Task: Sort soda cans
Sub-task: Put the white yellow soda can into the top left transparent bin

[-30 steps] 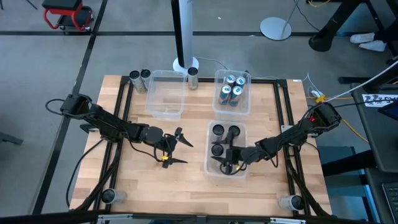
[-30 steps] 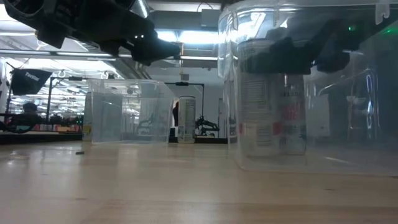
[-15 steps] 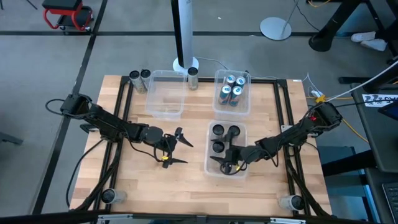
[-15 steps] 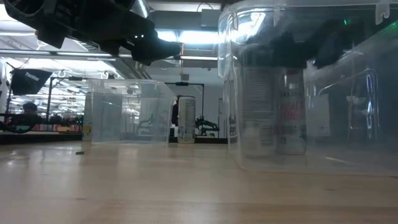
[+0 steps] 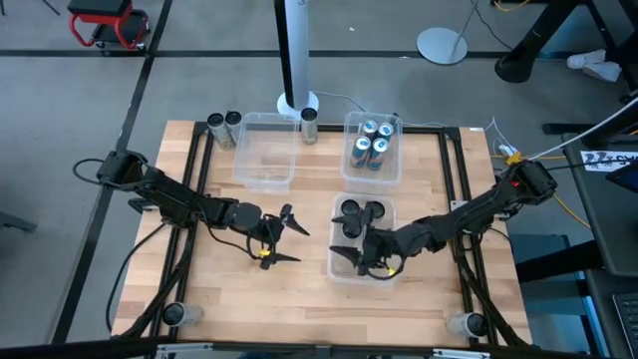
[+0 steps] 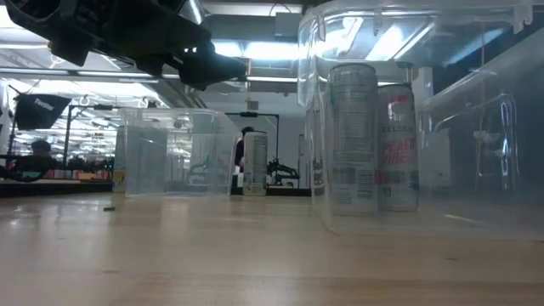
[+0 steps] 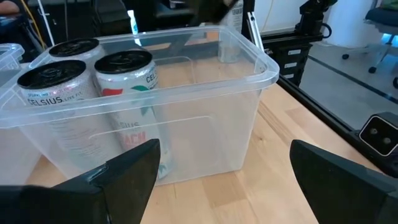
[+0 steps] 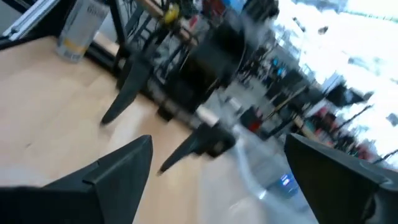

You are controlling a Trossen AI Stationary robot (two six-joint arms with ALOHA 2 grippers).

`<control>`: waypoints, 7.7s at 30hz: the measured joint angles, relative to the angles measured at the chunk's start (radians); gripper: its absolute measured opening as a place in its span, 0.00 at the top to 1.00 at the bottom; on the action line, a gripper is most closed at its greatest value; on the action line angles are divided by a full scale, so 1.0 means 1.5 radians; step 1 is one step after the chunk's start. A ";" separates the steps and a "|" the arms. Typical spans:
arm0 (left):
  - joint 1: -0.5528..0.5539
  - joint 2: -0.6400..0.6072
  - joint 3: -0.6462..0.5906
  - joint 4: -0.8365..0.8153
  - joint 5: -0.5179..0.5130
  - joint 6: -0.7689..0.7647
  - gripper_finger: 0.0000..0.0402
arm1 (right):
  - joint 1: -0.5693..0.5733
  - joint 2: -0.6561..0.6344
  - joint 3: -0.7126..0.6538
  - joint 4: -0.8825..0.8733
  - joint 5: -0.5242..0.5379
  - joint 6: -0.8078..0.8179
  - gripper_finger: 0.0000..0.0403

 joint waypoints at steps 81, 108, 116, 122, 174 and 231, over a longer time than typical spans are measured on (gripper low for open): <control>-0.378 -0.036 0.494 -1.204 0.166 -1.097 0.14 | -0.110 0.003 0.087 -0.083 -0.186 -0.504 0.09; -0.561 0.013 0.491 -1.161 0.176 -1.288 0.14 | -0.109 0.003 0.087 -0.048 -0.260 -0.458 0.09; -0.586 0.041 0.490 -1.151 0.178 -1.275 0.14 | -0.109 0.003 0.087 -0.048 -0.260 -0.456 0.09; -0.598 0.064 0.490 -1.150 0.178 -1.270 0.14 | -0.102 0.002 0.087 -0.078 -0.260 -0.404 0.09; -0.171 0.105 0.493 -1.315 0.068 -0.310 0.39 | -0.001 -0.009 0.088 -0.025 -0.218 -0.466 0.09; 0.137 0.108 0.493 -1.343 0.111 -0.491 0.22 | -0.001 -0.009 0.088 -0.060 -0.183 -0.466 0.09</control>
